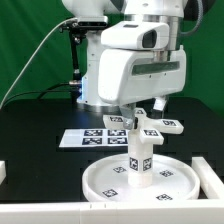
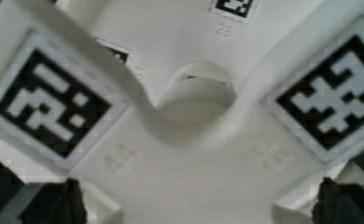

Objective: Assemble round table

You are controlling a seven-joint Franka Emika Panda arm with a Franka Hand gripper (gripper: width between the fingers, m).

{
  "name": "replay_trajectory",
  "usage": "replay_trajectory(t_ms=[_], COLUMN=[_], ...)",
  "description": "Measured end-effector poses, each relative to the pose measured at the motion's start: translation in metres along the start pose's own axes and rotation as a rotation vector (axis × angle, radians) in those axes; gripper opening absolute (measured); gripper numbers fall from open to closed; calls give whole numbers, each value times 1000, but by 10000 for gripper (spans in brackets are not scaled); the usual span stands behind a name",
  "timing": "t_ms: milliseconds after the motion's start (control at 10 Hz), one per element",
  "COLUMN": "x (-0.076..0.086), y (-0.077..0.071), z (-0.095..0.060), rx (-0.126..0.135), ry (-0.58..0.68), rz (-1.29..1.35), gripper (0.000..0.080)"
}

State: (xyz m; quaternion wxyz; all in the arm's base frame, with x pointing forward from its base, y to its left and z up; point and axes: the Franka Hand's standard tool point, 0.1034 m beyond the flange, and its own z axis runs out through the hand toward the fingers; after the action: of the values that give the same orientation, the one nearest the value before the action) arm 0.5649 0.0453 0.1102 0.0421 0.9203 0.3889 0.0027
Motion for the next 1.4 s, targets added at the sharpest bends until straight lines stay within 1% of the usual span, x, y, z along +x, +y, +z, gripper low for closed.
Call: replay_trajectory(t_ms=[100, 300, 400, 500, 700, 900, 1000, 1200, 1300, 1400], x=[1, -1, -1, -1, -1, 0, -1, -3, -4, -4], y=[-2, 0, 0, 0, 0, 1, 2, 2, 2, 3], z=[2, 2, 2, 2, 2, 2, 2, 2, 2, 2], rx=[1, 1, 1, 1, 2, -1, -16, -15, 0, 28], ry=[-2, -3, -3, -2, -1, 7, 48, 116, 131, 138], rz=[26, 30, 30, 32, 61, 198, 345, 690, 834, 1001], gripper=[649, 649, 553, 437, 440, 440, 440, 441, 442, 442])
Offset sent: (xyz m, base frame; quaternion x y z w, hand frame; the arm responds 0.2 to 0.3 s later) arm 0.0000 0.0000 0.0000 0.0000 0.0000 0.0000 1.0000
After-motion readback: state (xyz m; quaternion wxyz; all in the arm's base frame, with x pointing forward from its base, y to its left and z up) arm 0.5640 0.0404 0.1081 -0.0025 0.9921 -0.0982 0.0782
